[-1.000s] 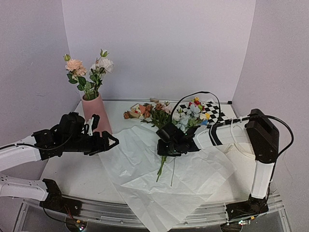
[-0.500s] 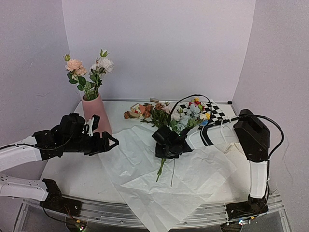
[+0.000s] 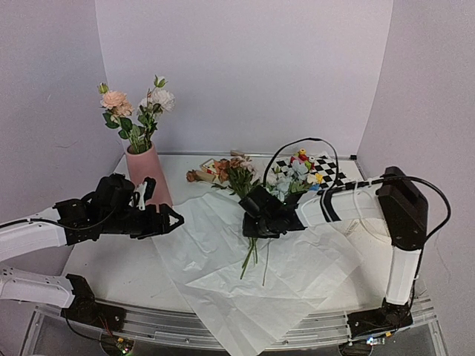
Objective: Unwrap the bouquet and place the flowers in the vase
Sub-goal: Pick up the fake flower from the wrapping paper.
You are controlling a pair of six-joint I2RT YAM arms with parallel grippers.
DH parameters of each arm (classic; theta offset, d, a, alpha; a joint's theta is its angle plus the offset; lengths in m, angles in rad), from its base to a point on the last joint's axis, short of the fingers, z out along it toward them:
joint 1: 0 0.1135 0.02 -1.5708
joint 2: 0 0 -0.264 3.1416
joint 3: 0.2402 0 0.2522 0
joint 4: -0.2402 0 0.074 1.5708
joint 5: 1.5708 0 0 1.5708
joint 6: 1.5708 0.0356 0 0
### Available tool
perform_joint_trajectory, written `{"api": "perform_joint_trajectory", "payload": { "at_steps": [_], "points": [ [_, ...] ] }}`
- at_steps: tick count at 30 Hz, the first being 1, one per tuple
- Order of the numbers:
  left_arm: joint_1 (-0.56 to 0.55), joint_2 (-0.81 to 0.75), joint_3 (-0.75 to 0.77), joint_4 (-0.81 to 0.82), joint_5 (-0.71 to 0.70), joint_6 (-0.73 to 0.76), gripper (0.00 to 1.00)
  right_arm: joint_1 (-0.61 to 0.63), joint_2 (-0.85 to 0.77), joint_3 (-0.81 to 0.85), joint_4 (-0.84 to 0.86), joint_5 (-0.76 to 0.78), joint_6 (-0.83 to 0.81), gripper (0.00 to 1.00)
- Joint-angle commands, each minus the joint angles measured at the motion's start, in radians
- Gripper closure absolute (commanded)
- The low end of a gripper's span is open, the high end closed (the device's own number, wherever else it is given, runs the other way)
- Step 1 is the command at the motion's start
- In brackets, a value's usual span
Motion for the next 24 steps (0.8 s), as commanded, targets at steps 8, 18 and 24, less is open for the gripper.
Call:
{"api": "perform_joint_trajectory", "payload": {
  "at_steps": [8,18,24],
  "points": [
    [-0.008,0.021,0.038,0.161,0.082,-0.019,0.09,0.002,-0.410,-0.296,0.331,-0.021,-0.147,1.00],
    [-0.060,0.121,0.106,0.373,0.149,-0.056,0.12,0.004,-0.621,-0.506,0.621,-0.233,-0.262,1.00],
    [-0.113,0.213,0.216,0.435,0.102,-0.056,0.19,0.005,-0.671,-0.579,0.797,-0.476,-0.303,1.00]
  ]
}}
